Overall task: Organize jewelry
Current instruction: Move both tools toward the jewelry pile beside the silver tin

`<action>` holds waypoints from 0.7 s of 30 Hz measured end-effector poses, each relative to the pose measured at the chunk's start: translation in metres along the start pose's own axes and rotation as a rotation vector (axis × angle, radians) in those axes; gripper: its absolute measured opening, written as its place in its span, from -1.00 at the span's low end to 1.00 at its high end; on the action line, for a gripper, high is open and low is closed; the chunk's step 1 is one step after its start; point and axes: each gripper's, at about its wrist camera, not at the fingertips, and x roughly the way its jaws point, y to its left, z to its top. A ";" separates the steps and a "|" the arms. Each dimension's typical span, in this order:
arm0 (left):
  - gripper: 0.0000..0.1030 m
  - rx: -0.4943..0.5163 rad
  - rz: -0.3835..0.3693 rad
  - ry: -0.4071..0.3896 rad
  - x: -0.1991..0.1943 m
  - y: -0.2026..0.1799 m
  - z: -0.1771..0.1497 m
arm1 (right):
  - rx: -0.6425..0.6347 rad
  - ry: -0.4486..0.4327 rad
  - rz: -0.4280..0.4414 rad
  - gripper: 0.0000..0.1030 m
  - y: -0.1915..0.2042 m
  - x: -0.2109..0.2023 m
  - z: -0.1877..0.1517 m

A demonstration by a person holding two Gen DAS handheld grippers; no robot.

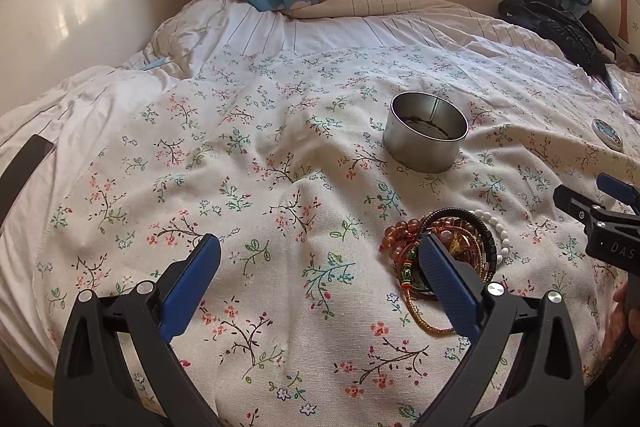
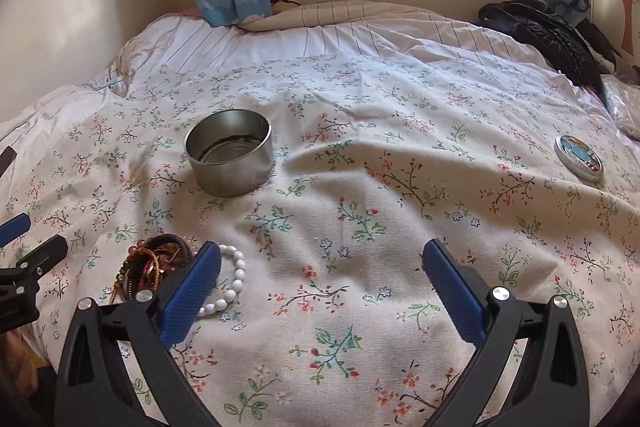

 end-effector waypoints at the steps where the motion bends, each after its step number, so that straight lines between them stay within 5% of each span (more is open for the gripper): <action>1: 0.86 -0.001 0.001 0.000 0.000 0.000 -0.001 | -0.005 -0.001 0.014 0.89 0.004 -0.001 -0.002; 21: 0.86 -0.011 -0.003 0.015 0.003 0.003 -0.009 | -0.154 0.011 -0.018 0.89 0.044 -0.009 -0.010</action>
